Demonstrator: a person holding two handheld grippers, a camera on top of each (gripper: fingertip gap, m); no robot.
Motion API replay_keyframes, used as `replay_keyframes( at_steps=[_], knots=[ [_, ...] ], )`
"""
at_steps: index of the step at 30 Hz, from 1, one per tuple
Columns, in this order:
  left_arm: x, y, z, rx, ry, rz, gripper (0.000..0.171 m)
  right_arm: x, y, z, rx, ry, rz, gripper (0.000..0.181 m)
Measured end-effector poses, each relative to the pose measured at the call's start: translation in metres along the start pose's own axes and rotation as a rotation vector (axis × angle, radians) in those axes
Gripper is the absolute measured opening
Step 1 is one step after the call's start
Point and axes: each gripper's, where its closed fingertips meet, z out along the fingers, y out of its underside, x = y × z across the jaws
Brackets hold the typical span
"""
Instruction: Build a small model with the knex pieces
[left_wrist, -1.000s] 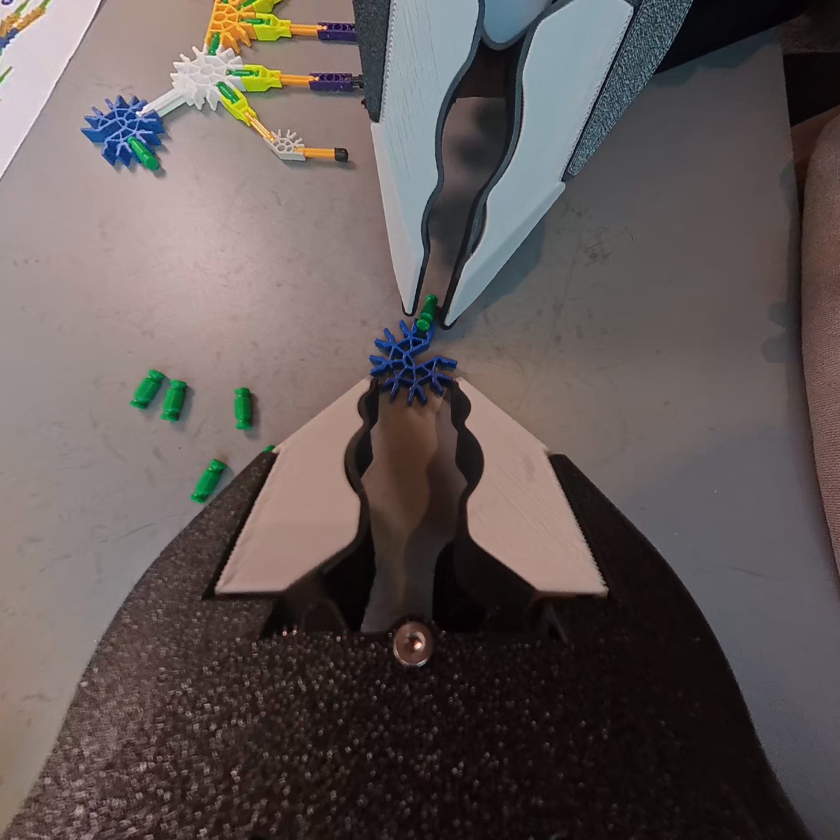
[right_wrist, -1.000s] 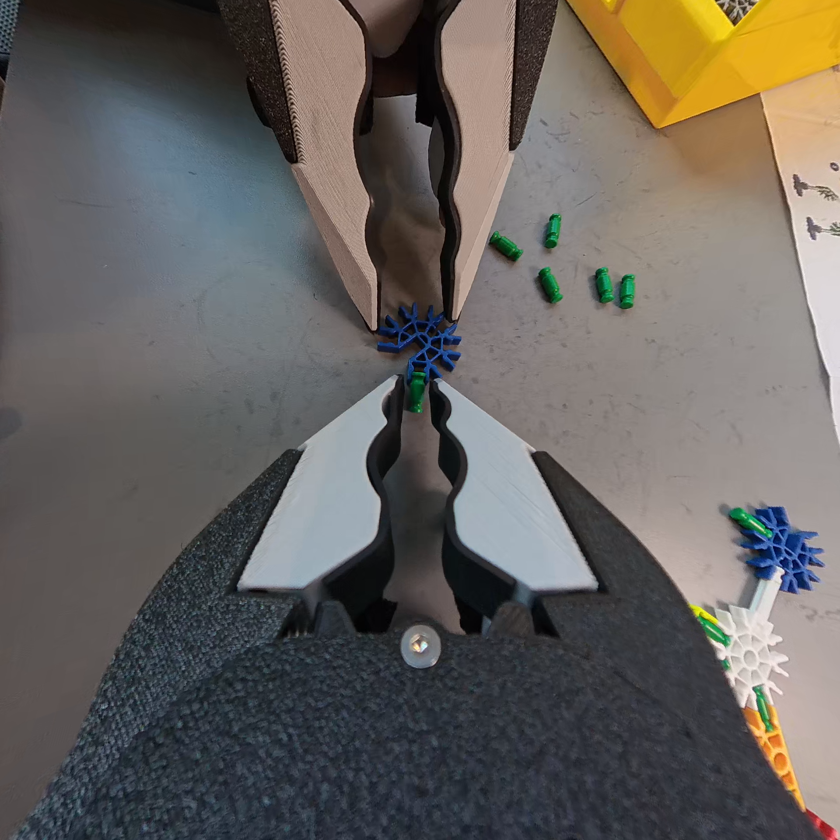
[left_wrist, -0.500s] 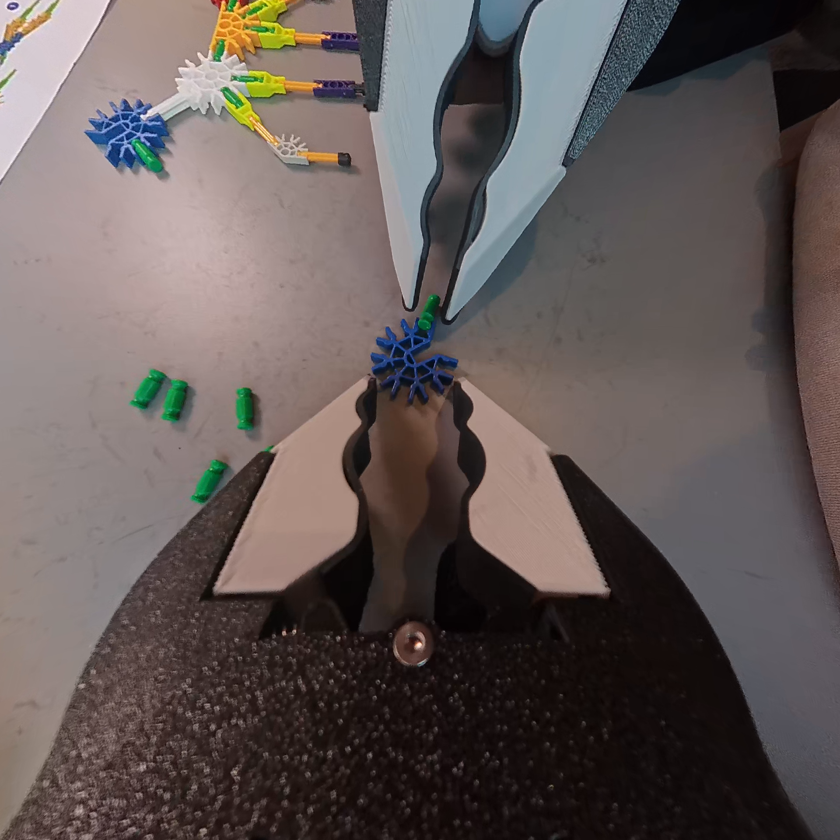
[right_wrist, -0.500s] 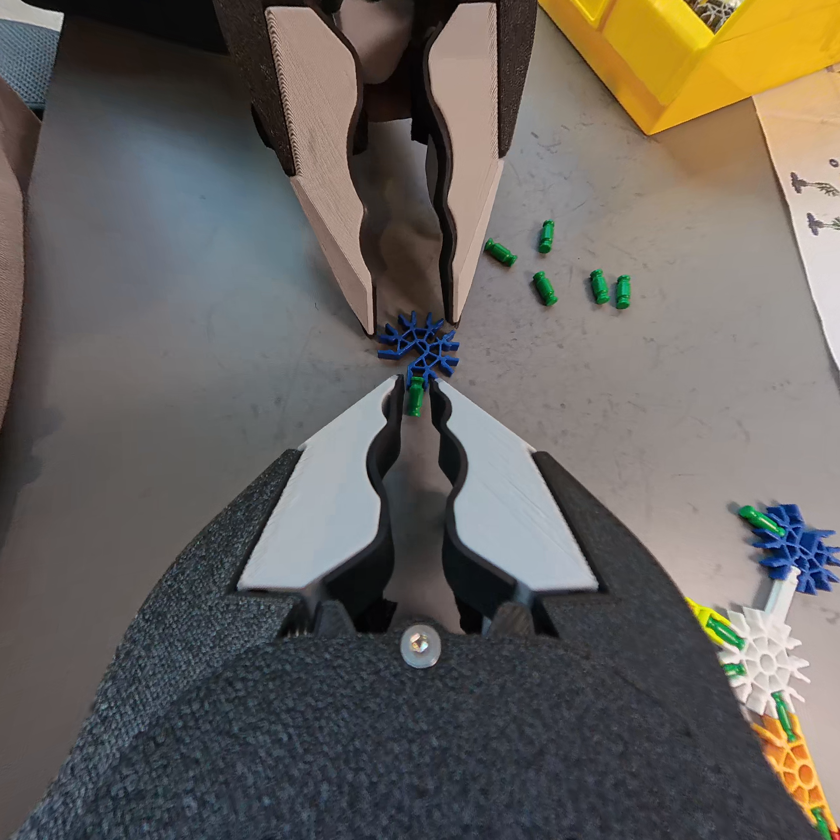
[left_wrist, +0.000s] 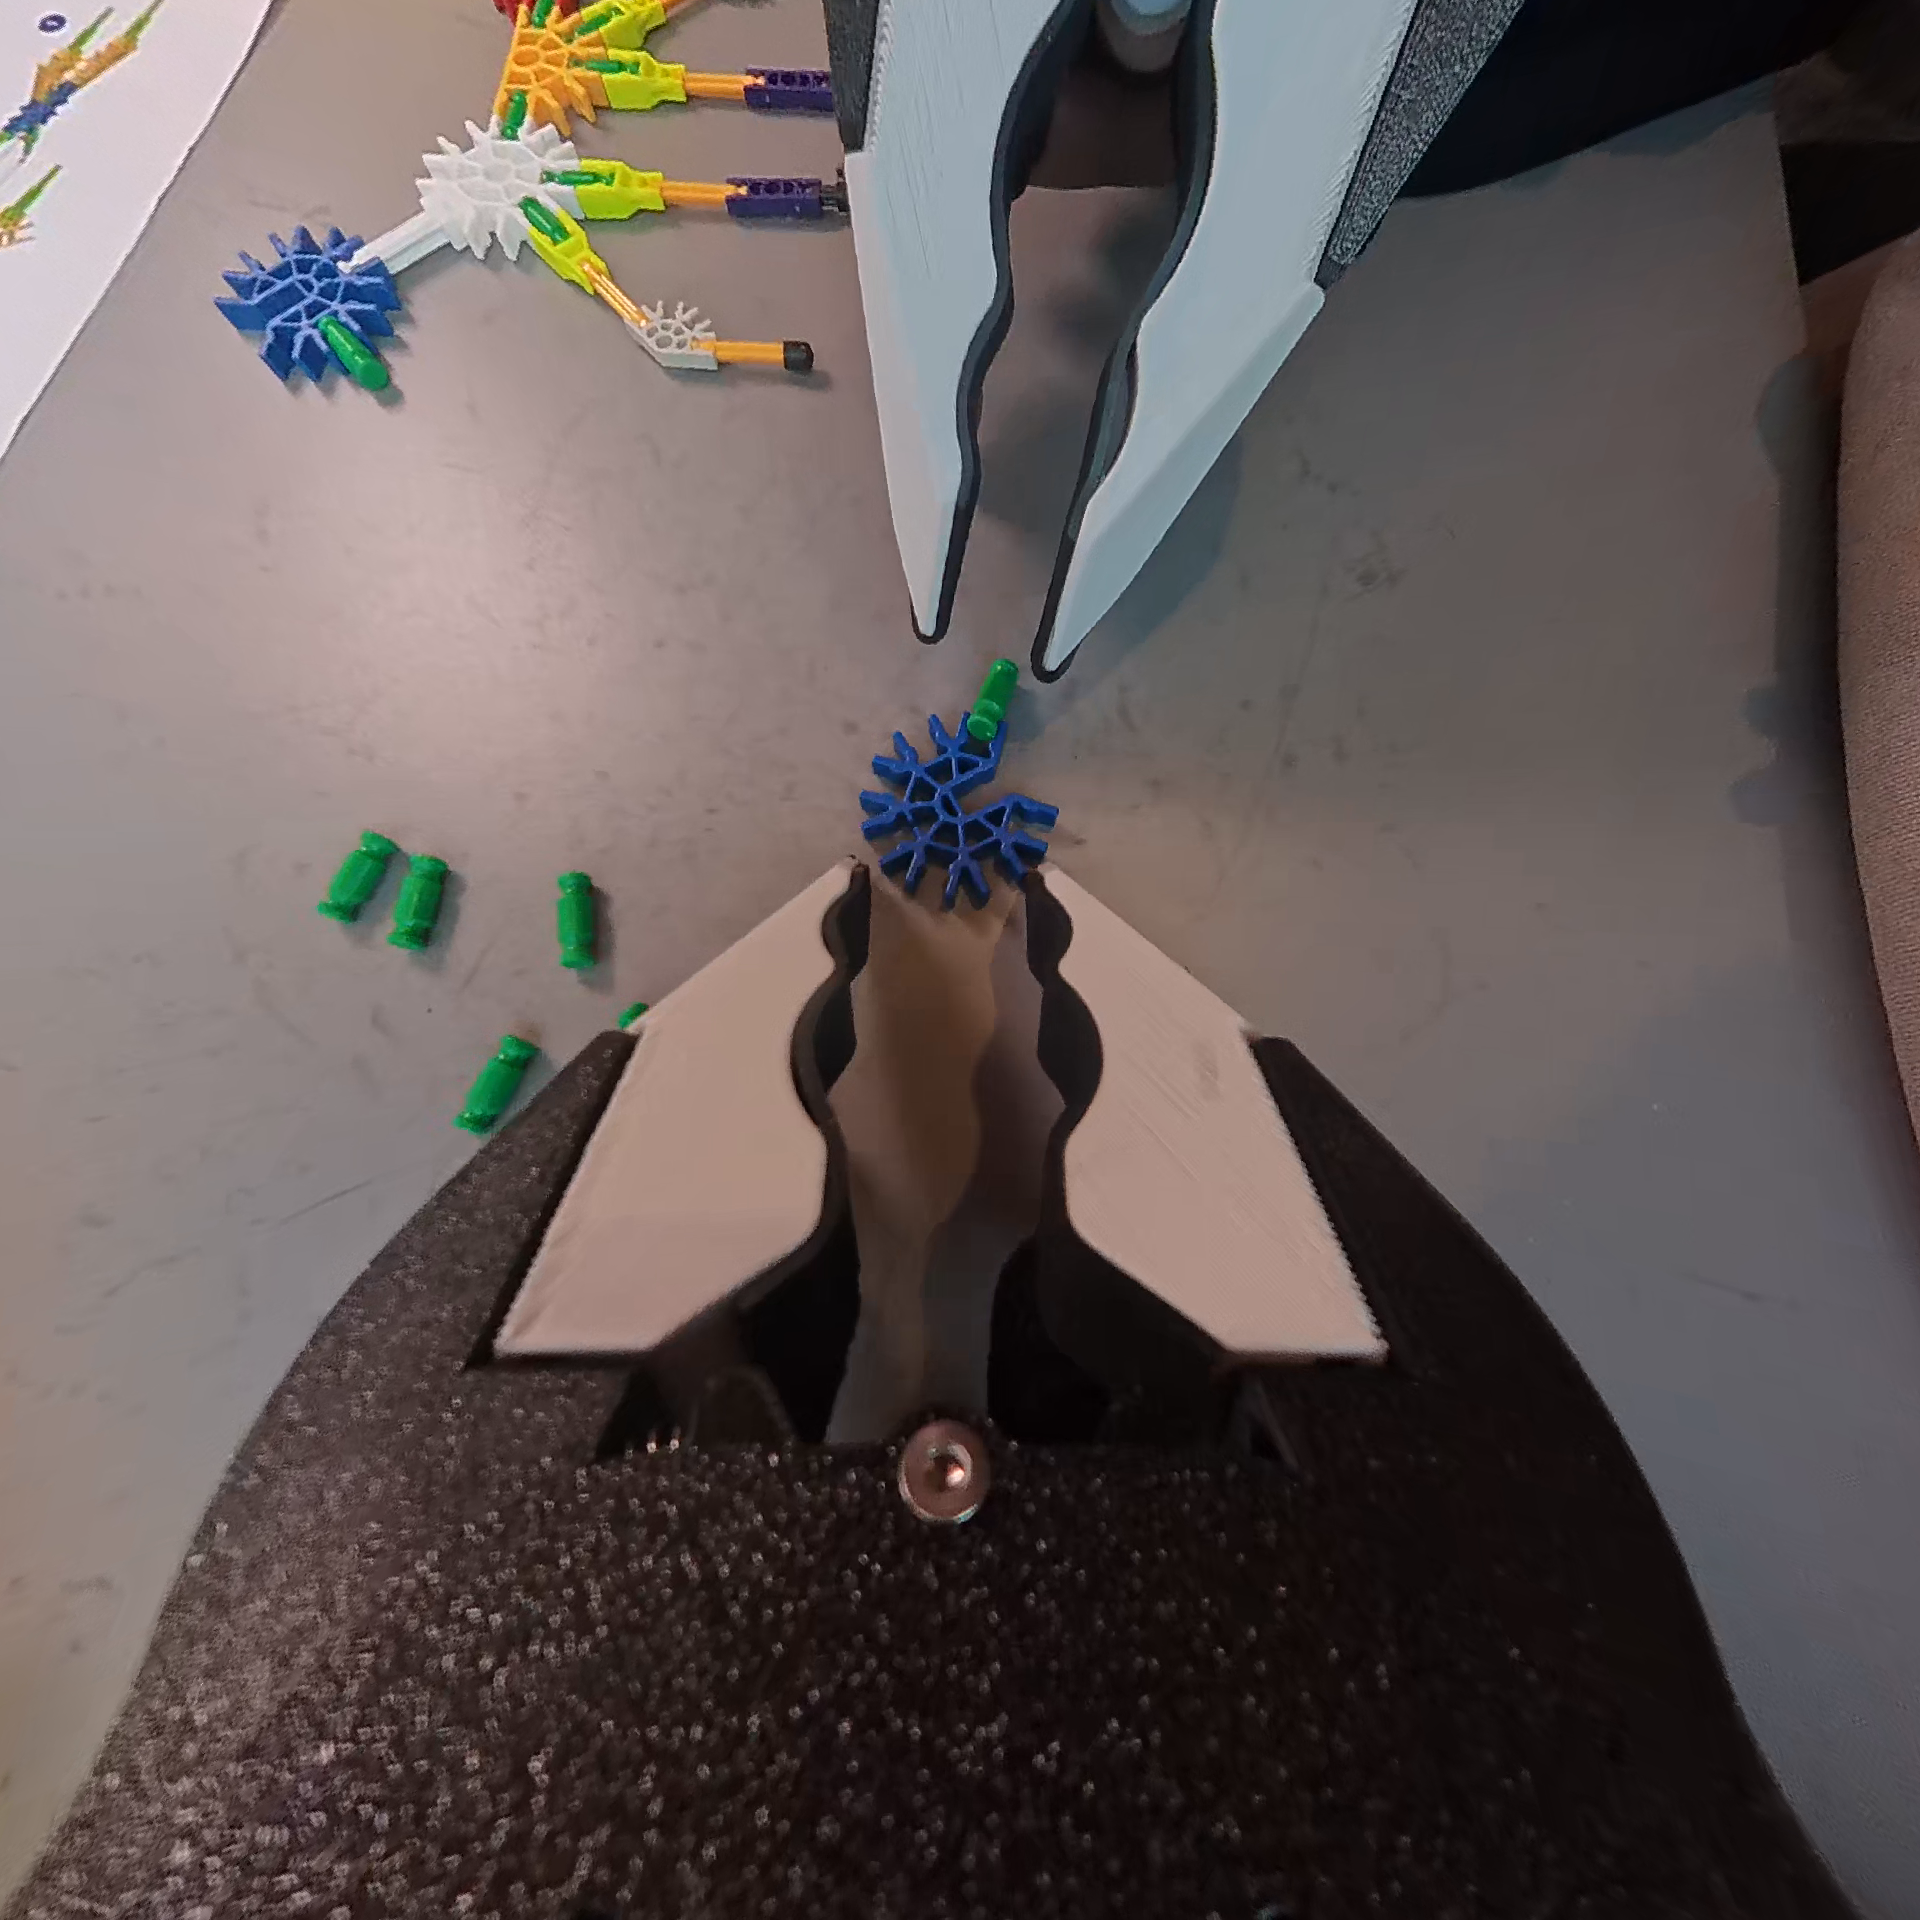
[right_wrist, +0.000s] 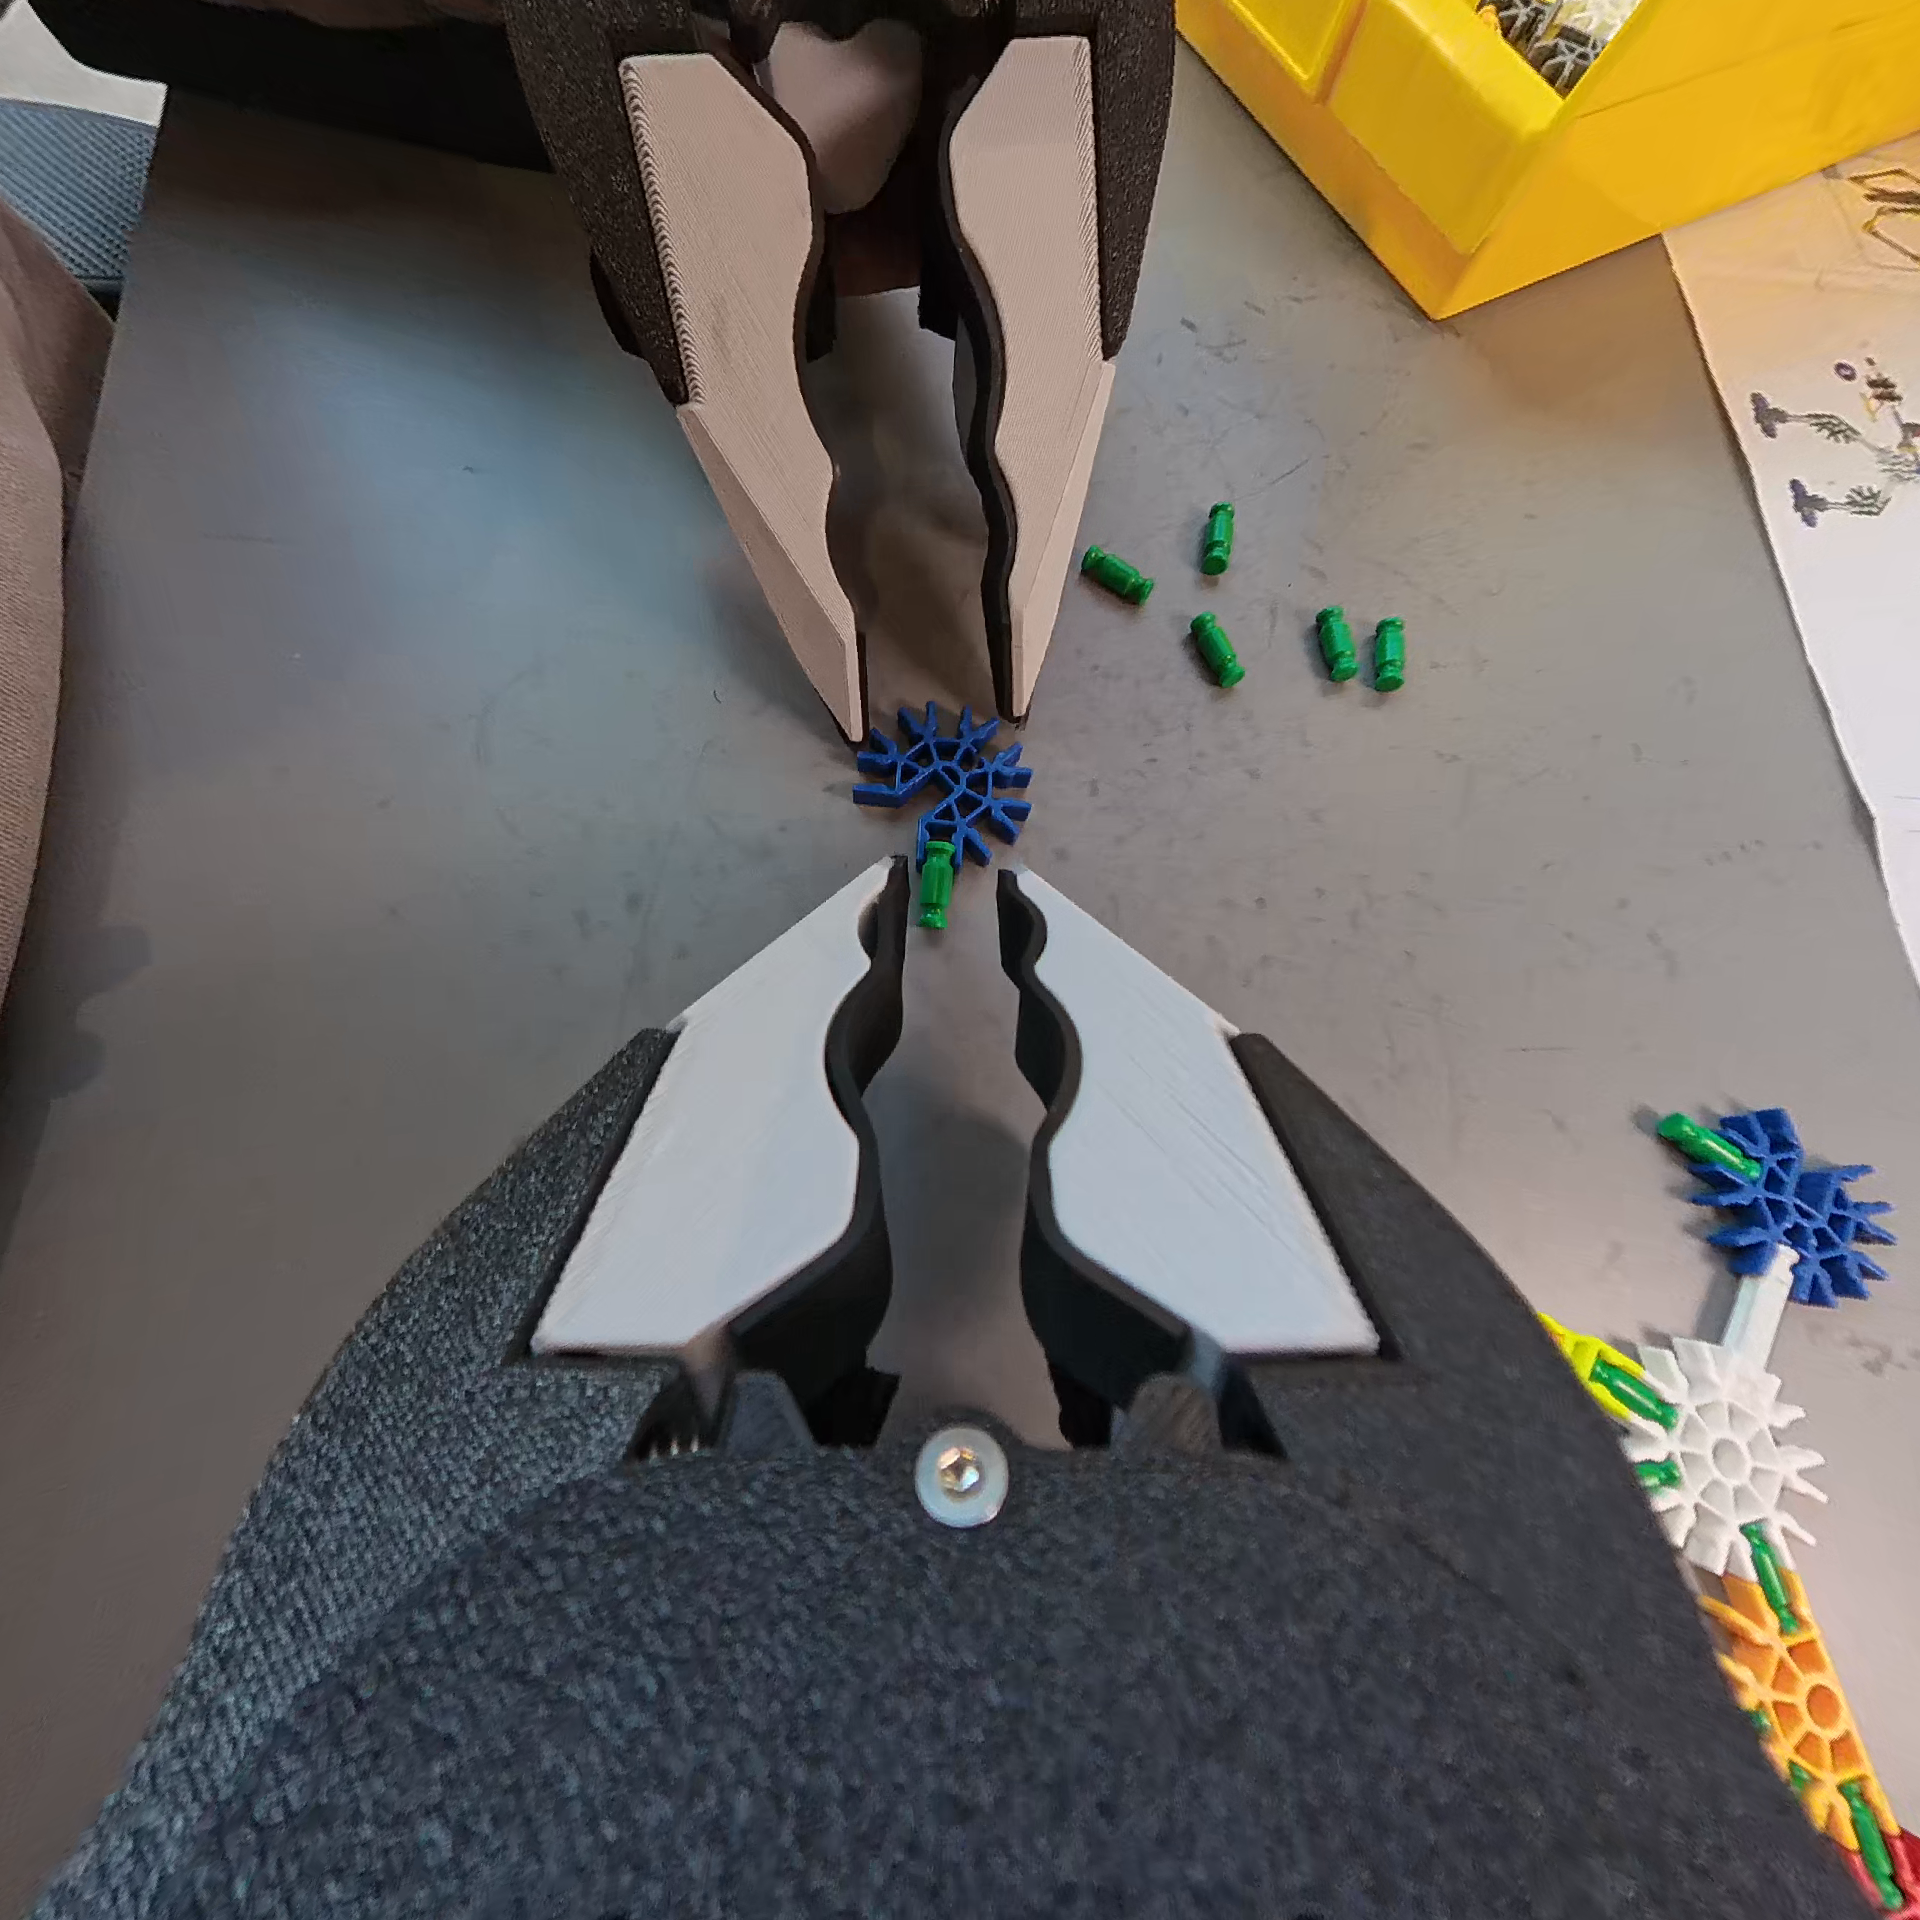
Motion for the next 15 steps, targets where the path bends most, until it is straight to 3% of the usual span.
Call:
replay_keyframes(
  at_steps=[15],
  knots=[
    [-0.0005,-0.0026,-0.0038,0.044,0.030,-0.016,0.035,0.0063,-0.0024,-0.0082,0.046,-0.005,0.036,0.016]
  ],
)
